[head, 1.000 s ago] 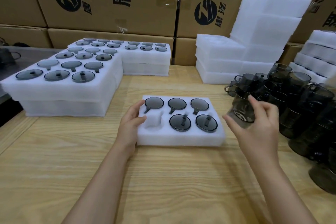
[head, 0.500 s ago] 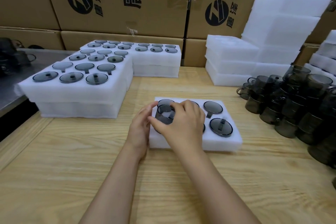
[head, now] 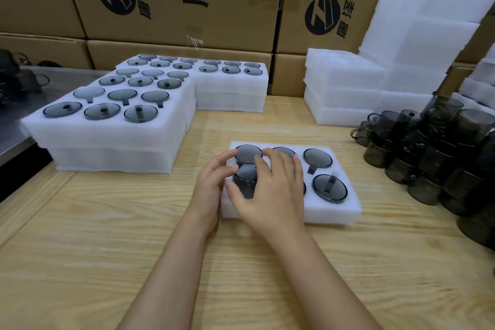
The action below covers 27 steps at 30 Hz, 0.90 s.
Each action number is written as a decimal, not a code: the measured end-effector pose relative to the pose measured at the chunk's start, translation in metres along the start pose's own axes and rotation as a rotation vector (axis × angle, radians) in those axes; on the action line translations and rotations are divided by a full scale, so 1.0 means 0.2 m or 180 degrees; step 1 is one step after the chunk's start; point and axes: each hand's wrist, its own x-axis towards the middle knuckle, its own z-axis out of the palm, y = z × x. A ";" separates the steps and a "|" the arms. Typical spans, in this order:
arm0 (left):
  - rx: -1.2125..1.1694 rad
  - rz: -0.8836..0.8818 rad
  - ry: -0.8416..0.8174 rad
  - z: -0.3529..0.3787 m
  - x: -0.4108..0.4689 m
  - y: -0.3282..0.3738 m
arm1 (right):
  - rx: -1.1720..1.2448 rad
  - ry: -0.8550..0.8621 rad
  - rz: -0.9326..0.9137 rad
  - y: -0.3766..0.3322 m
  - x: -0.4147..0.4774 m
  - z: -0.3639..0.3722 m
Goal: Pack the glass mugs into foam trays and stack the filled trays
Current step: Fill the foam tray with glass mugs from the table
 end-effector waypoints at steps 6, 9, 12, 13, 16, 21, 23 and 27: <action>0.0027 -0.0011 0.0169 0.03 -0.01 0.02 | 0.0754 -0.0565 0.0206 -0.04 0.25 -0.04; -0.0285 -0.0140 0.0244 0.02 -0.01 0.02 | -0.0037 -0.1615 0.0214 -0.02 0.31 0.04; -0.0511 -0.0235 0.0328 0.01 0.01 0.00 | -0.0668 -0.1989 0.0132 -0.01 0.30 0.12; -0.0508 -0.0202 0.0350 0.01 0.02 -0.01 | -0.0725 -0.1988 0.0132 -0.01 0.30 0.13; -0.0226 -0.0132 0.0275 0.02 0.02 -0.03 | -0.0794 -0.1950 0.0178 -0.01 0.30 0.13; -0.0013 -0.0023 0.0331 0.01 0.03 -0.05 | -0.0330 -0.1433 0.0091 -0.03 0.25 0.09; -0.0048 0.0041 0.0349 0.02 0.02 -0.03 | -0.0079 -0.0735 0.0000 -0.02 0.23 0.05; 0.0408 0.0515 0.0366 0.03 -0.01 -0.02 | -0.0514 -0.0553 0.0203 0.16 0.13 -0.07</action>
